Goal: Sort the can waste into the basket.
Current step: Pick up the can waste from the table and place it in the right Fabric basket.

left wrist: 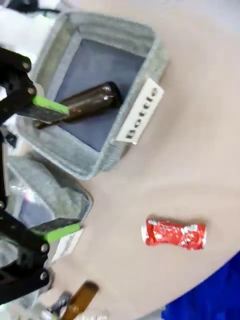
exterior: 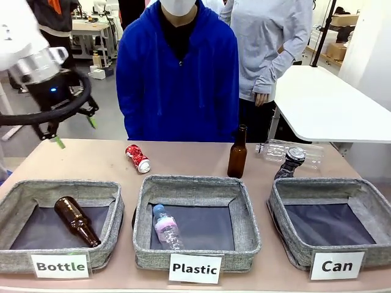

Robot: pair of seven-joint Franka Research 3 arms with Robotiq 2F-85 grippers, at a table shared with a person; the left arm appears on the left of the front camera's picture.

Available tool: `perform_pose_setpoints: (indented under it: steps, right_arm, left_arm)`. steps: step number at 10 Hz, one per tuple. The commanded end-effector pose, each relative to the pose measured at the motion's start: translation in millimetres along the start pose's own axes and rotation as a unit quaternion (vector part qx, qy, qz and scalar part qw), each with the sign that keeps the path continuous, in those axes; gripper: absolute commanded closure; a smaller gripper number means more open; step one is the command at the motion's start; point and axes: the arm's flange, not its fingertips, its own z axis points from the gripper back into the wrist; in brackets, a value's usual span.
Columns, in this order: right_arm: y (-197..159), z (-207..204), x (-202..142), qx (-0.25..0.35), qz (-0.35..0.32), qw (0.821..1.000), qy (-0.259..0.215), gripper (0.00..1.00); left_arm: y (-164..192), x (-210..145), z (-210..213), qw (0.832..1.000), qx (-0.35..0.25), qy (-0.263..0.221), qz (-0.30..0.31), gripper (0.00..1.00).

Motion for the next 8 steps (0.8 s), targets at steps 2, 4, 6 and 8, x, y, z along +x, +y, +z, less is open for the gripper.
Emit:
perform_pose_setpoints:
  steps: [2,4,6,8]
  right_arm:
    - [1.8,-0.8,1.7,0.011,0.008,1.0,-0.008,0.0]
    - [1.8,-0.8,1.7,0.011,0.008,1.0,-0.008,0.0]
    - [1.8,-0.8,1.7,0.011,0.008,1.0,-0.008,0.0]
    - [1.8,-0.8,1.7,0.011,0.008,1.0,-0.008,0.0]
  left_arm:
    - [-50.9,2.8,-31.0,0.958,0.06,-0.12,-0.253,0.0]
    - [-71.0,13.5,-38.9,0.938,0.04,-0.088,-0.332,0.0]
    - [-89.6,20.4,-44.8,0.93,-0.005,-0.033,-0.365,0.0]
    - [-89.9,9.0,-51.7,0.93,0.029,-0.077,-0.357,0.0]
